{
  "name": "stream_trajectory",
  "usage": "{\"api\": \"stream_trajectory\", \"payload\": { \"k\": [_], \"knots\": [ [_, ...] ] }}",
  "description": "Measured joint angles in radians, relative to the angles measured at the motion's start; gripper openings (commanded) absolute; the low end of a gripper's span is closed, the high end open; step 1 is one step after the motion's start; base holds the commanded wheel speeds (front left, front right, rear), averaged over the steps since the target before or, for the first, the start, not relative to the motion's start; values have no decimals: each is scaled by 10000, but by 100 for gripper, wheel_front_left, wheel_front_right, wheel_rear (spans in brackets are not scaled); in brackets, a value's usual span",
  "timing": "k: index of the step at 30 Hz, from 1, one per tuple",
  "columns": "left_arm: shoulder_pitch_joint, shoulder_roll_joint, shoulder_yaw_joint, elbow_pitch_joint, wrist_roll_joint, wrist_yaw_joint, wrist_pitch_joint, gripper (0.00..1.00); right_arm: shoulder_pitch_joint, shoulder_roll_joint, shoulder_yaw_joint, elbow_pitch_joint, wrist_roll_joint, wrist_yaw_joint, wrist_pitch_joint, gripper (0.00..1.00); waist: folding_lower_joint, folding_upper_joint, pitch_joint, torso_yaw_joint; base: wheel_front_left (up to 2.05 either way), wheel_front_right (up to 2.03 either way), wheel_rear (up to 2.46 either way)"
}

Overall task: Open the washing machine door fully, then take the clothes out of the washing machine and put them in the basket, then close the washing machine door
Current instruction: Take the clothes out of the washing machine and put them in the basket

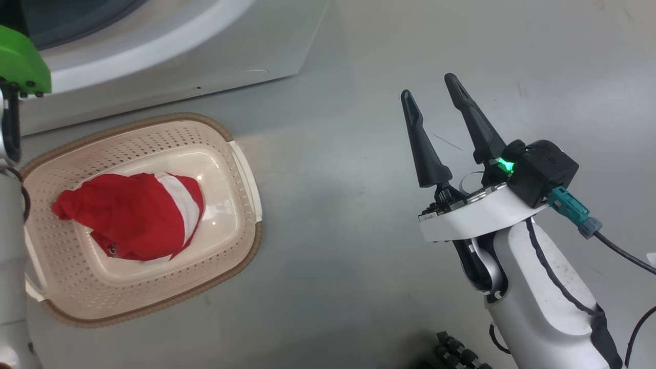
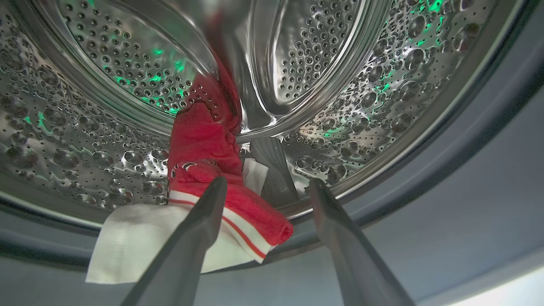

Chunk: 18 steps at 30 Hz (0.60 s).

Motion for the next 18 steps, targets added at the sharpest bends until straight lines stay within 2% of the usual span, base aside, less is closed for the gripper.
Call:
{"api": "stream_trajectory", "payload": {
  "k": [9,13,18],
  "knots": [
    [-1037,616,59,817,190,-167,245,100,-222,12,280,-8,190,-127,0,100,0,0,519,-691,0,0,0],
    [-1430,673,71,1248,249,-173,362,100,-228,10,303,-4,297,-203,0,100,-1,0,628,-856,0,0,0],
    [-1792,1047,148,1831,380,-161,848,100,-240,12,418,4,366,-217,0,100,-1,0,637,-938,0,0,0]
  ]
}}
